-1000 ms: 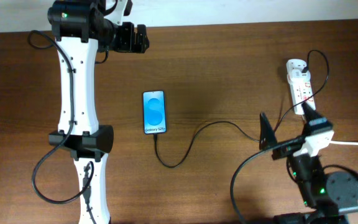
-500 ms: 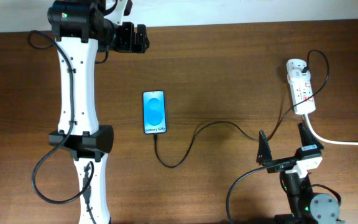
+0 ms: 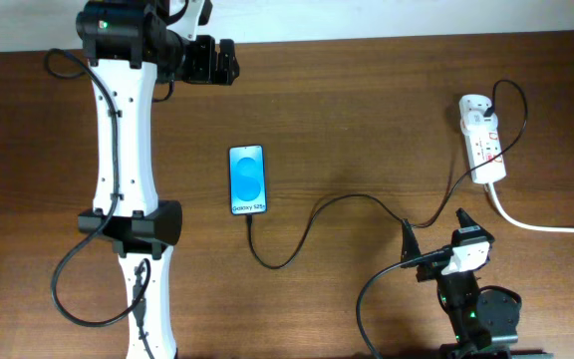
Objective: Plug charger to phone and switch on socket
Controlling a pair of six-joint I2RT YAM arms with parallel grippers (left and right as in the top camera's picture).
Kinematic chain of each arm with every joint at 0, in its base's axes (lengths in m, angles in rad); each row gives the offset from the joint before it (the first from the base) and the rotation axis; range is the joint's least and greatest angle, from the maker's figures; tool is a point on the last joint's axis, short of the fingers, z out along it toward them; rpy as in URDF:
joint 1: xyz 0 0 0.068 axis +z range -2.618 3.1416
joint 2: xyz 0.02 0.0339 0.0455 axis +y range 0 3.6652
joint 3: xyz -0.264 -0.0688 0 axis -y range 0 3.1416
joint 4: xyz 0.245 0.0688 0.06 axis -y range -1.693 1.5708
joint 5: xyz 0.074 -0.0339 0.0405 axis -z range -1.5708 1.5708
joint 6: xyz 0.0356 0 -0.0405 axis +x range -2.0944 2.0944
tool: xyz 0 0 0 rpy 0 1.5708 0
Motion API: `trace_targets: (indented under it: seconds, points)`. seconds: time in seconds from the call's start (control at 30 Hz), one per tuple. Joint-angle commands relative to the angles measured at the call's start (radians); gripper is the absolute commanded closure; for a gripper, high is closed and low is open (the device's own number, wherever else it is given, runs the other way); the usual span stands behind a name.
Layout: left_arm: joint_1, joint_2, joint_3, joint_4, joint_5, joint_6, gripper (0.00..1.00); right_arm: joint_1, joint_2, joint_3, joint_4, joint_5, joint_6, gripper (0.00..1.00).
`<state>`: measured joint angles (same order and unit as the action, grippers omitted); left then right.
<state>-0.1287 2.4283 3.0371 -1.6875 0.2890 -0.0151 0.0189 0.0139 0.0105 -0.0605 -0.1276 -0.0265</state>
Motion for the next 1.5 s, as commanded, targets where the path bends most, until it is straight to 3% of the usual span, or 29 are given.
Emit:
trace_targets:
  seconds: [0.0,0.57,0.8,0.97,1.17,1.33,1.47]
  points:
    - [0.004,-0.006,0.007,0.0,0.01,0.016,0.01,-0.008,-0.01,-0.005,-0.007,0.005,0.008,0.02]
    - [-0.002,-0.031,-0.064,0.0,0.0,0.016,0.01,-0.008,-0.01,-0.005,-0.007,0.005,0.008,0.02]
    - [-0.002,-0.402,-0.728,0.171,-0.106,0.016,0.01,-0.008,-0.01,-0.005,-0.007,0.005,0.008,0.02]
    - [-0.002,-0.853,-1.459,0.617,-0.195,0.016,0.01,-0.008,-0.01,-0.005,-0.007,0.005,0.008,0.02]
    - [-0.002,-1.269,-2.02,0.916,-0.344,0.016,0.01,-0.008,-0.01,-0.005,-0.007,0.005,0.008,0.02]
    - [-0.002,-1.649,-2.383,1.122,-0.411,0.016,0.01,-0.008,-0.01,-0.005,-0.007,0.005,0.008,0.02]
    - [-0.002,-1.91,-2.557,1.232,-0.447,0.016,0.01,-0.008,-0.01,-0.005,-0.007,0.005,0.008,0.02]
